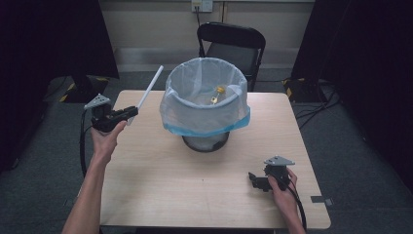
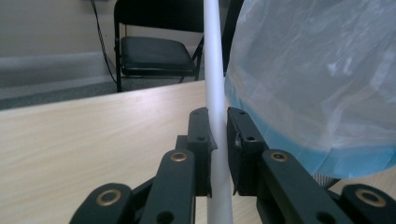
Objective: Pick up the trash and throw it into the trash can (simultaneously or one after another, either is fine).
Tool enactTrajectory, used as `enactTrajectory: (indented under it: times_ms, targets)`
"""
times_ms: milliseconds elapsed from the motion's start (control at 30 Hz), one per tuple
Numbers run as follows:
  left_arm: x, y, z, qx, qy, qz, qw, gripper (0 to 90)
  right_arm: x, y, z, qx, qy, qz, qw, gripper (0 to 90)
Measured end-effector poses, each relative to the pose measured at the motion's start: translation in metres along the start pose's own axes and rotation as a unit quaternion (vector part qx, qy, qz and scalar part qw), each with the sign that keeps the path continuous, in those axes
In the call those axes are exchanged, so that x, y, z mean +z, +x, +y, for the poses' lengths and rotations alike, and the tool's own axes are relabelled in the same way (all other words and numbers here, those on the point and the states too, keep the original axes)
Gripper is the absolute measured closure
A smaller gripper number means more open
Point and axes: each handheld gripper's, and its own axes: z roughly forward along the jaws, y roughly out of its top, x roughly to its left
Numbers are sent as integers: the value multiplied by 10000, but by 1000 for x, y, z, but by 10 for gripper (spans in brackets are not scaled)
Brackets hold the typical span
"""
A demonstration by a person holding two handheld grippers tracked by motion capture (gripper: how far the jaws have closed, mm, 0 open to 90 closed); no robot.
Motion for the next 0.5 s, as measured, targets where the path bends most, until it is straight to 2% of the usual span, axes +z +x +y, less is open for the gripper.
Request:
enactTrajectory:
  times_ms: [67,200,267,333,500]
  targets:
    - [-2,-1,6,21,-71,-53,10000,807,0,0,0,0,0,1,10000,127]
    - [-4,-7,16,259,-113,-7,9996,806,0,0,0,1,0,1,10000,127]
    - [-7,-11,21,297,-233,-119,9992,806,0,0,0,1,1,1,10000,127]
    - [-9,-16,25,397,-273,-136,9987,806,0,0,0,0,0,0,10000,127]
    - [-10,-23,35,442,-355,-257,9981,806,0,0,0,1,1,1,10000,127]
